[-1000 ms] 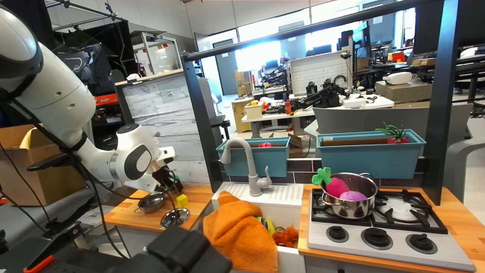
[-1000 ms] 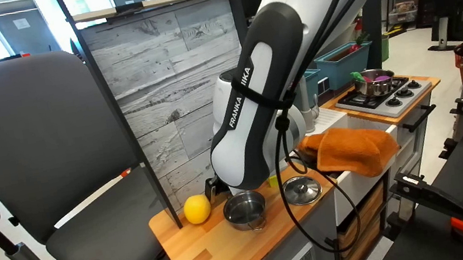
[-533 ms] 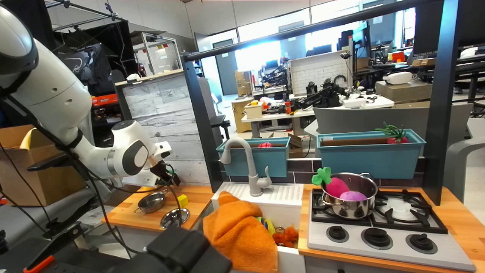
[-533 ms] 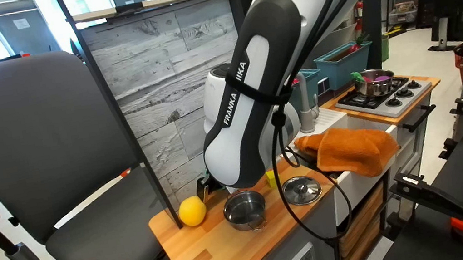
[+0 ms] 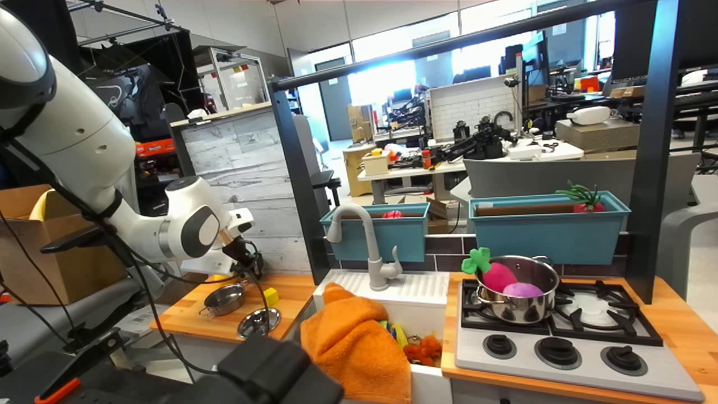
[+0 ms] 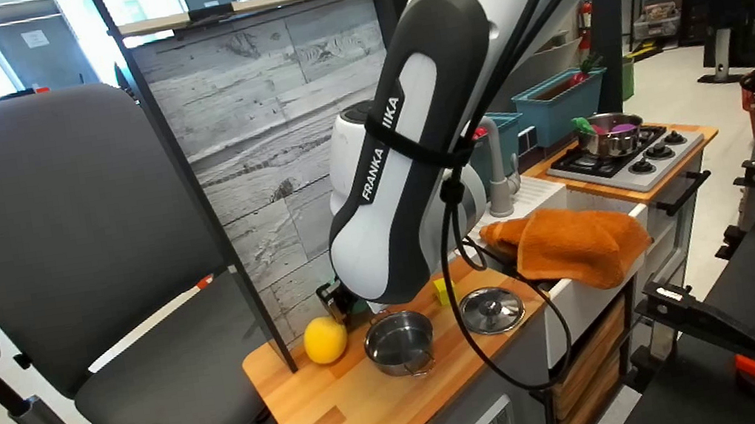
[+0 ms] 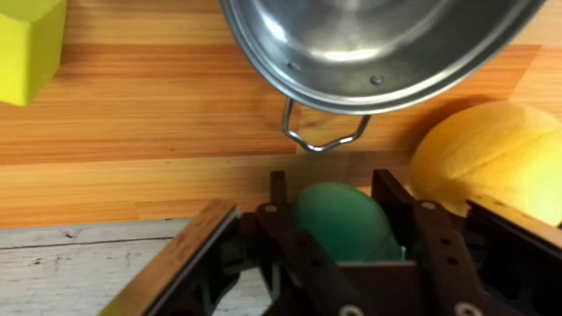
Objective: Move the green sponge to the left
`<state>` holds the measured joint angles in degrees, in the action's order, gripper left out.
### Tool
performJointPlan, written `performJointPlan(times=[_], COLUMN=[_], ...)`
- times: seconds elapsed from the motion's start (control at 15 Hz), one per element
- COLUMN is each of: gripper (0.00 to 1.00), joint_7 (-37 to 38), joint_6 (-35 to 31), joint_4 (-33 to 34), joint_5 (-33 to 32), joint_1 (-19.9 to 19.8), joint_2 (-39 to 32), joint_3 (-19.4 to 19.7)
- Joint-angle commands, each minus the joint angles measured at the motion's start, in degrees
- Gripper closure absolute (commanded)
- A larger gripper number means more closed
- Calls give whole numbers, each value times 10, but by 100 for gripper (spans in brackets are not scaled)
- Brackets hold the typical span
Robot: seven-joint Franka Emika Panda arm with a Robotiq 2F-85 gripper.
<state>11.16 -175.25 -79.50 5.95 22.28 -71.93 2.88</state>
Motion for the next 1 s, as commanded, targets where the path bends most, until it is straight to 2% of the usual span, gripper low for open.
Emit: performJointPlan(times=[0.0,0.13,0.2,0.67,0.73,0.93], gripper=[16,2,0,0,0,0], joint_7=[-5,-8,-11,-44,-24,-25], joint_6=[8,2,1,-58,-30,-34], joint_4=[-9,-14,-17,-64,-19,-23], joint_5=[-13,-14,-14,-16,-8,-8], joint_1=[-2,-3,-4,-25,-7,-8], joint_2=[15,17,19,41,11,11], joint_3=[-2,-3,-4,-38,-16,-17])
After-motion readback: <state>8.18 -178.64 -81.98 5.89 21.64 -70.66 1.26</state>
